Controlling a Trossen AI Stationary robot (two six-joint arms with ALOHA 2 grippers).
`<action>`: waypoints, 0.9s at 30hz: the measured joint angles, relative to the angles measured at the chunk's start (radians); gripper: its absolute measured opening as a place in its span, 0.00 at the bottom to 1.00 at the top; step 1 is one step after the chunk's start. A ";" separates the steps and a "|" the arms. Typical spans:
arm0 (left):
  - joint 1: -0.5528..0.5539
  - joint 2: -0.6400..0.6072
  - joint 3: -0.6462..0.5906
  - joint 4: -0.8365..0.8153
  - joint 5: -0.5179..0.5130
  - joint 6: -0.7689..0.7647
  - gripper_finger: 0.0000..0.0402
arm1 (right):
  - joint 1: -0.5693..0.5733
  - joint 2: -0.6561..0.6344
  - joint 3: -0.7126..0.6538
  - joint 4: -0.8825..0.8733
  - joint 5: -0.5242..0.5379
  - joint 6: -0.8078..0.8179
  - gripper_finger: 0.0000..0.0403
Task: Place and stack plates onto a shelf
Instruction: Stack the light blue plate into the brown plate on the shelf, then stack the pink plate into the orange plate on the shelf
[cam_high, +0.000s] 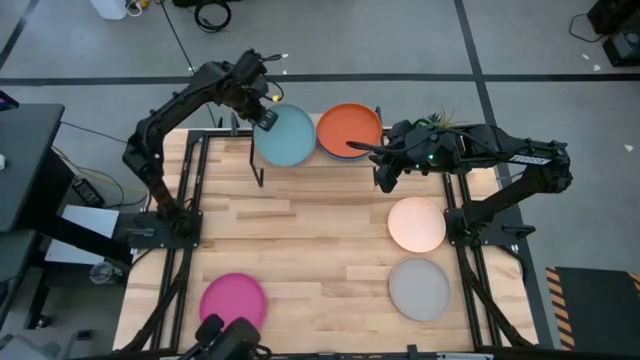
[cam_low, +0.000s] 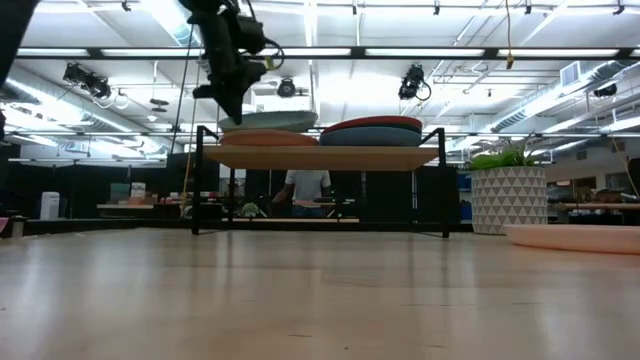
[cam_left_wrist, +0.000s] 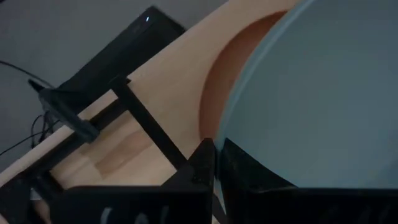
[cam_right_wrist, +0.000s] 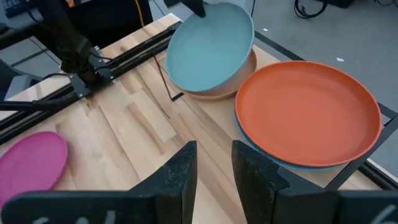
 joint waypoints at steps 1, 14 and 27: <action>0.000 0.011 0.000 -0.005 -0.006 0.006 0.04 | 0.000 0.000 0.000 0.004 0.001 0.000 0.27; -0.017 -0.065 0.000 0.076 0.026 0.146 0.42 | -0.002 0.000 0.000 0.015 0.004 -0.004 0.27; -0.707 -0.416 -0.215 0.063 0.251 0.137 0.37 | -0.008 0.000 0.000 -0.048 0.002 -0.005 0.27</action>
